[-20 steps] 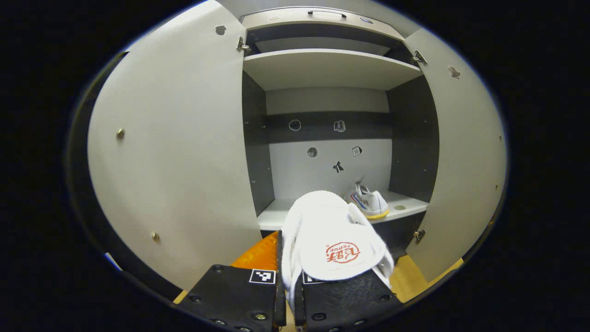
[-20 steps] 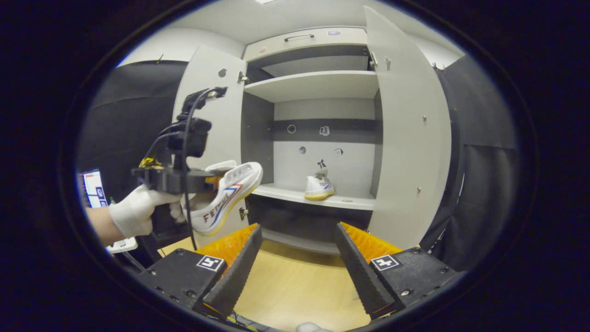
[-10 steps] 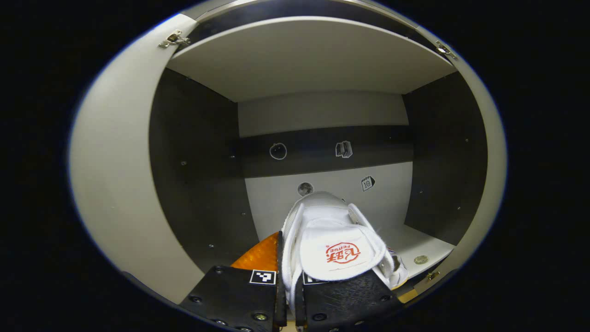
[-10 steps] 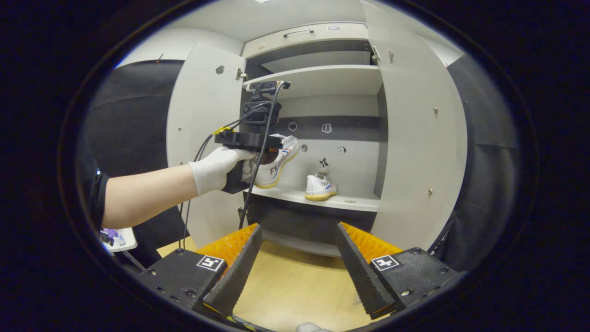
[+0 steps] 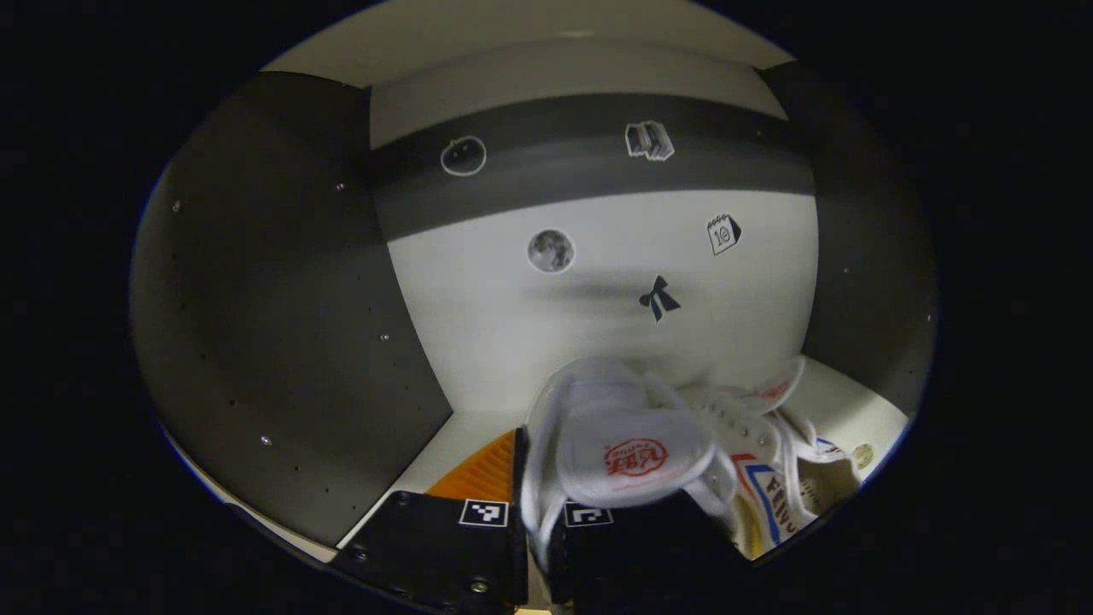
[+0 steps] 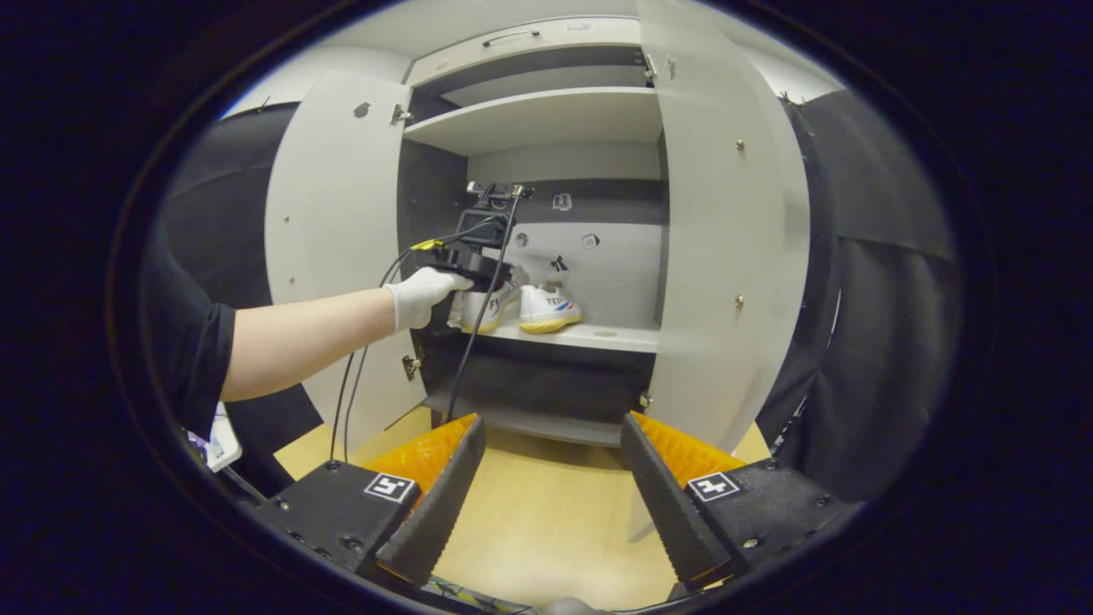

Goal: Grab one shoe with the right hand and put it into the shoe cabinet, grab the other shoe with the left hand and put it into the shoe cabinet; then close the right door with the right hand and the left door with the left hand.

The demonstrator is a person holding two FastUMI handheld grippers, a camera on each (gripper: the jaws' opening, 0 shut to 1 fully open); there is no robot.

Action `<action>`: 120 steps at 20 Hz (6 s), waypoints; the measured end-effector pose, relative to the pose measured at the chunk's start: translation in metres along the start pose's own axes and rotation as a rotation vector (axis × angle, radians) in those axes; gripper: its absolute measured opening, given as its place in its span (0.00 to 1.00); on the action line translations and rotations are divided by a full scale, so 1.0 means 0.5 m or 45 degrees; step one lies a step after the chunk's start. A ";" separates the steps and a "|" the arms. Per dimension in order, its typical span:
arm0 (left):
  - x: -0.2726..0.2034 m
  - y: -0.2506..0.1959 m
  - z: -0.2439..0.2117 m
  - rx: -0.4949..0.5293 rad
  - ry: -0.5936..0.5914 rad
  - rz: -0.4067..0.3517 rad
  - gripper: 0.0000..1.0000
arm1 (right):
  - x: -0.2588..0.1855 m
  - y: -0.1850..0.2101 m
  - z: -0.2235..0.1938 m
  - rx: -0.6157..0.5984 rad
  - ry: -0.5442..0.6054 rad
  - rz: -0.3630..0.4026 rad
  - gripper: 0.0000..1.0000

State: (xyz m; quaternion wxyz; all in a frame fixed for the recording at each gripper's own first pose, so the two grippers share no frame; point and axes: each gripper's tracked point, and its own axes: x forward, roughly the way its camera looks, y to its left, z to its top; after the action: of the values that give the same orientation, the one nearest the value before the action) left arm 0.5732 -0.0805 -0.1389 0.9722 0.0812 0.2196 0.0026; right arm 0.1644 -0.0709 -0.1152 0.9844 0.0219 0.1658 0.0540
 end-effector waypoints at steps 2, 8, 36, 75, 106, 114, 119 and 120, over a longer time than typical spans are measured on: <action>0.008 -0.006 -0.014 -0.017 0.046 -0.031 0.22 | 0.004 0.005 0.006 0.003 -0.004 0.007 1.00; -0.042 0.046 0.044 -0.059 -0.106 0.016 0.95 | 0.008 0.024 0.023 -0.017 -0.027 0.040 1.00; -0.786 0.069 -0.025 -0.040 -0.575 -0.149 0.96 | -0.265 -0.041 0.143 -0.018 -0.351 -0.291 0.97; -0.961 0.086 -0.191 -0.213 -0.493 0.139 0.96 | -0.090 -0.244 0.254 0.035 -0.349 -0.242 0.86; -0.898 0.330 -0.237 -0.195 -0.477 0.047 0.96 | -0.161 0.057 0.096 0.032 -0.211 -0.206 1.00; -0.773 0.519 -0.216 -0.197 -0.490 0.249 0.96 | -0.195 0.092 0.021 0.071 -0.114 -0.225 1.00; -0.716 0.544 -0.169 -0.177 -0.519 0.273 0.96 | -0.206 0.085 0.012 0.074 -0.103 -0.244 1.00; -0.712 0.549 -0.161 -0.172 -0.526 0.282 0.96 | -0.208 0.079 0.010 0.078 -0.102 -0.252 0.99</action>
State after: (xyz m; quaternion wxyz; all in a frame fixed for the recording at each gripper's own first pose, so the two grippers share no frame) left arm 0.2258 0.1886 -0.0150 0.9935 0.0385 0.0051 0.1073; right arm 0.0645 -0.0436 -0.0743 0.9897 0.0374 0.1292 -0.0495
